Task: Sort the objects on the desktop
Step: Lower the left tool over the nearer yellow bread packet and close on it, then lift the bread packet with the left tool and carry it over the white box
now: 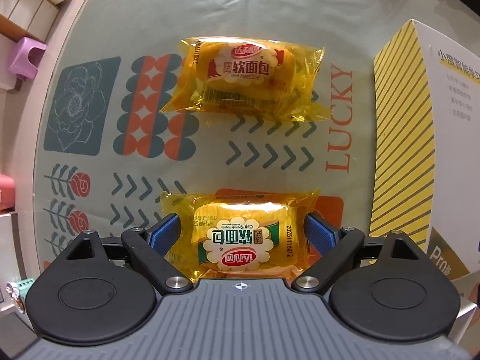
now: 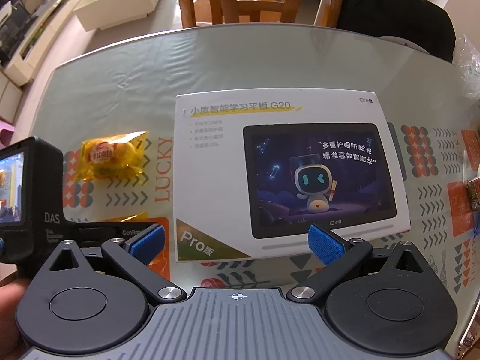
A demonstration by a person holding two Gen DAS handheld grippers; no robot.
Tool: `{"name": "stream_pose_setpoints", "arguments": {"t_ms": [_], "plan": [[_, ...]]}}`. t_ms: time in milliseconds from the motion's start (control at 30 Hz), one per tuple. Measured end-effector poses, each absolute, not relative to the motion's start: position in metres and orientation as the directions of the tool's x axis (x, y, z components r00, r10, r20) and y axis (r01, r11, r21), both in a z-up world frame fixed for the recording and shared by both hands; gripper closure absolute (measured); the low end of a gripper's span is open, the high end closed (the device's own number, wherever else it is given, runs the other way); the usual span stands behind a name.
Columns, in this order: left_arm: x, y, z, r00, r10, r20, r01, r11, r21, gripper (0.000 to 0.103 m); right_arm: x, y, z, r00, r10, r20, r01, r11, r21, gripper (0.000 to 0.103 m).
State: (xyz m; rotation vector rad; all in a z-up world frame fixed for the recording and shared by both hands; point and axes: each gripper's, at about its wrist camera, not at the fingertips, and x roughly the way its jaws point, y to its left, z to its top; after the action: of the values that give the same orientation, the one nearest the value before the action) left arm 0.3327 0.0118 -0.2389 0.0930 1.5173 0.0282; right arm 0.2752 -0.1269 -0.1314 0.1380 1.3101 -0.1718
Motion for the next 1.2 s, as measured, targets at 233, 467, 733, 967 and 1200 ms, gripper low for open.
{"name": "stream_pose_setpoints", "arguments": {"t_ms": [233,467,733,967,1200], "plan": [[0.338,0.006,-0.242,0.03,0.091,-0.995,0.035,0.995,0.092,0.0,0.275,-0.129,-0.132,0.248,-0.046,-0.968,0.209,0.978,0.007,0.0],[0.345,0.008,-0.245,-0.003,0.065,-0.998,0.032,0.997,0.065,0.0,0.274,-0.129,-0.132,0.25,-0.042,-0.967,0.207,0.978,0.011,0.0],[0.339,0.011,-0.238,0.052,0.066,-0.996,0.075,0.995,0.07,0.006,0.274,-0.129,-0.129,0.255,-0.044,-0.966,0.208,0.978,0.01,0.0],[0.334,0.013,-0.226,0.071,0.047,-0.996,0.118,0.992,0.055,0.019,0.27,-0.126,-0.122,0.27,-0.043,-0.962,0.197,0.98,0.012,0.0],[0.326,0.016,-0.185,0.154,0.034,-0.987,0.115,0.992,0.052,0.02,0.262,-0.128,-0.108,0.293,-0.05,-0.955,0.194,0.981,0.008,0.0]]}}
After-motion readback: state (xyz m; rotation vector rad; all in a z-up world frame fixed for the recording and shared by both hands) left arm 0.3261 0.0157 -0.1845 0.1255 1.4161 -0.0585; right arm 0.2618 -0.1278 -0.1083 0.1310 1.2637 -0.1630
